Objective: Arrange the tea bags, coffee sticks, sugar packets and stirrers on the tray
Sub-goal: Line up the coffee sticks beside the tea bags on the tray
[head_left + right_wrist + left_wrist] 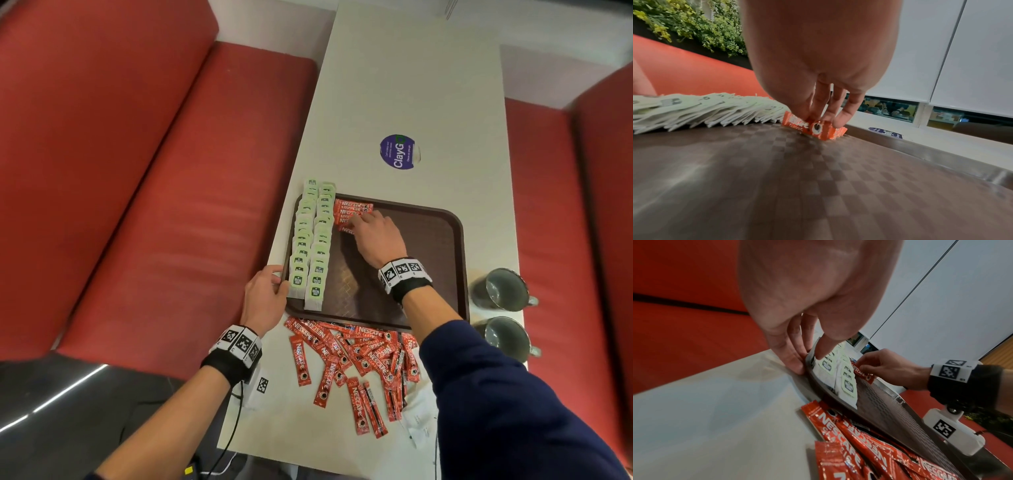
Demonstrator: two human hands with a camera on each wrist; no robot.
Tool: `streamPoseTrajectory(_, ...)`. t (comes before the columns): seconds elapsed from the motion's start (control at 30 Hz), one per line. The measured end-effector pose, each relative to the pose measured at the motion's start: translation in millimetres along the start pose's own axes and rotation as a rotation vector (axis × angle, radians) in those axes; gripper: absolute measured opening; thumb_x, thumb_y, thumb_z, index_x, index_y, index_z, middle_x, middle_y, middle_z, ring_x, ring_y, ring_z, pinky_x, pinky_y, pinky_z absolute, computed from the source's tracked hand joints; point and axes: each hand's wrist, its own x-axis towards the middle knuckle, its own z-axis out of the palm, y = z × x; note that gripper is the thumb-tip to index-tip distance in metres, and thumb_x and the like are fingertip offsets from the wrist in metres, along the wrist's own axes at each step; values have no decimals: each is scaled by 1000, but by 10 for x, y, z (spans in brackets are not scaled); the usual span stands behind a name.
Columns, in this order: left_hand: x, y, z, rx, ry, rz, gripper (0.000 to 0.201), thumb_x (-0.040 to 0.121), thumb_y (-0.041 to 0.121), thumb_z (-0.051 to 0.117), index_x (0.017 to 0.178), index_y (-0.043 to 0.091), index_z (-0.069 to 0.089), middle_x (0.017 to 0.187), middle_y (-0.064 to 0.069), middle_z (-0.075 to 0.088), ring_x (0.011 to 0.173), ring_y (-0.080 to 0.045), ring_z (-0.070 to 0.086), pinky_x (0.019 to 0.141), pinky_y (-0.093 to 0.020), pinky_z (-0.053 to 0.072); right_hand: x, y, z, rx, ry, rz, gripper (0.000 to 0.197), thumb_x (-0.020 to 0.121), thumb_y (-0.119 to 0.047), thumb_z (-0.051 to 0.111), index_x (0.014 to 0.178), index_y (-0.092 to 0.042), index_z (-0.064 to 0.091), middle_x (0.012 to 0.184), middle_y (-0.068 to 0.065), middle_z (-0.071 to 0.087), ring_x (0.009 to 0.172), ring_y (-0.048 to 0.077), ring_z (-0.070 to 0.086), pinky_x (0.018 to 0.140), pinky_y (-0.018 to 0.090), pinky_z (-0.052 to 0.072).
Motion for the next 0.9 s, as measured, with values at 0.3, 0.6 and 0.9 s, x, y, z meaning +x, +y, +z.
streamPoseTrajectory(0.3, 20, 15, -16, -10, -5, -5, 33, 104, 15, 69, 137, 15, 67, 117, -6, 75, 95, -18, 71, 89, -33, 59, 161, 33, 8, 123, 36, 35, 28, 109, -33, 61, 122, -12, 73, 119, 12, 69, 114, 37, 61, 86, 47, 48)
streamPoseTrajectory(0.6, -25, 95, -71, -19, 0, -5, 34, 104, 15, 69, 138, 14, 66, 116, -6, 74, 86, -9, 66, 83, -24, 51, -17, -7, 12, 189, 0, 116, 12, 102, -30, 70, 111, -22, 71, 115, 3, 70, 112, 31, 57, 87, 44, 46)
streamPoseTrajectory(0.9, -37, 105, -103, -30, -17, -35, 38, 105, 18, 68, 142, 14, 63, 117, -5, 74, 89, -8, 65, 80, -19, 47, -20, -6, -24, 276, -220, 174, 21, 103, -23, 74, 122, -20, 67, 126, 8, 68, 124, 34, 53, 102, 48, 49)
